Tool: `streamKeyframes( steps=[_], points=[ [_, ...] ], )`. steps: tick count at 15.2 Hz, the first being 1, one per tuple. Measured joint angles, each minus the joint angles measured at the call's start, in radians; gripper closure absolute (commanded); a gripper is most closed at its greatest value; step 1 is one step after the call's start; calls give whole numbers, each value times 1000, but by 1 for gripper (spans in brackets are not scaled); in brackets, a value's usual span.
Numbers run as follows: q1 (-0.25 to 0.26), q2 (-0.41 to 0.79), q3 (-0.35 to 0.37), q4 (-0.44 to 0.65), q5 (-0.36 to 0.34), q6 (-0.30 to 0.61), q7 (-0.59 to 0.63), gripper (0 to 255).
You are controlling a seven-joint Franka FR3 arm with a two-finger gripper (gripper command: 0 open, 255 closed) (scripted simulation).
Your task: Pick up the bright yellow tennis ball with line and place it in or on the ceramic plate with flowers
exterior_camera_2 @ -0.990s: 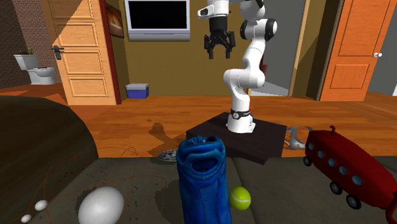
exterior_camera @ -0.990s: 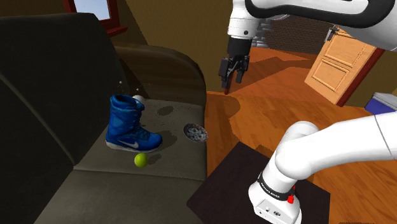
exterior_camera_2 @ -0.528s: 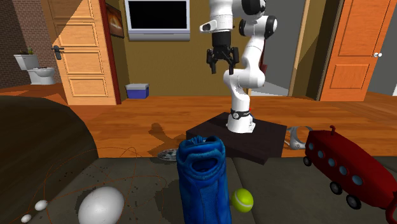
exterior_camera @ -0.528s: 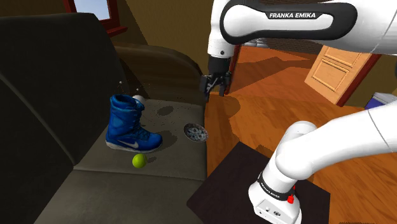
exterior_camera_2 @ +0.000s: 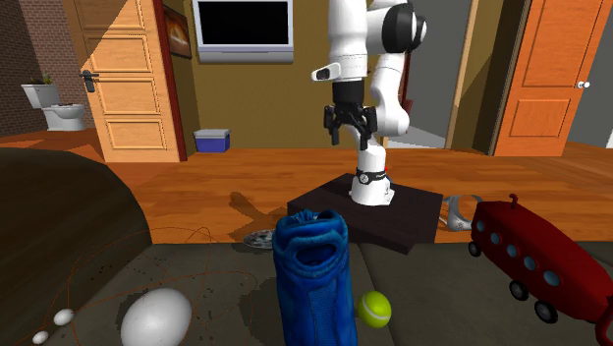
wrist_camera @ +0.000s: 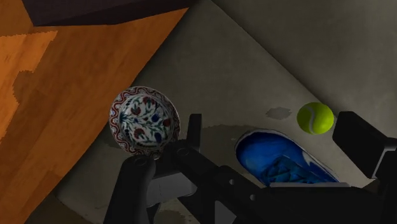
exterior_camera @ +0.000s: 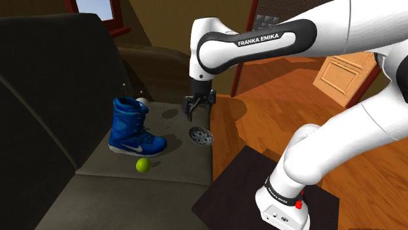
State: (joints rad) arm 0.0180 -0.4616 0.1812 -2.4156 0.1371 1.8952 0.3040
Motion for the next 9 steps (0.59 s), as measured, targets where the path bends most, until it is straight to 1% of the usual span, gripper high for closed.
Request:
streamKeyframes(
  steps=[6,9],
  points=[
    [10,194,71,29,1,173,102,0],
    [8,315,95,74,-22,251,151,0]
  ],
)
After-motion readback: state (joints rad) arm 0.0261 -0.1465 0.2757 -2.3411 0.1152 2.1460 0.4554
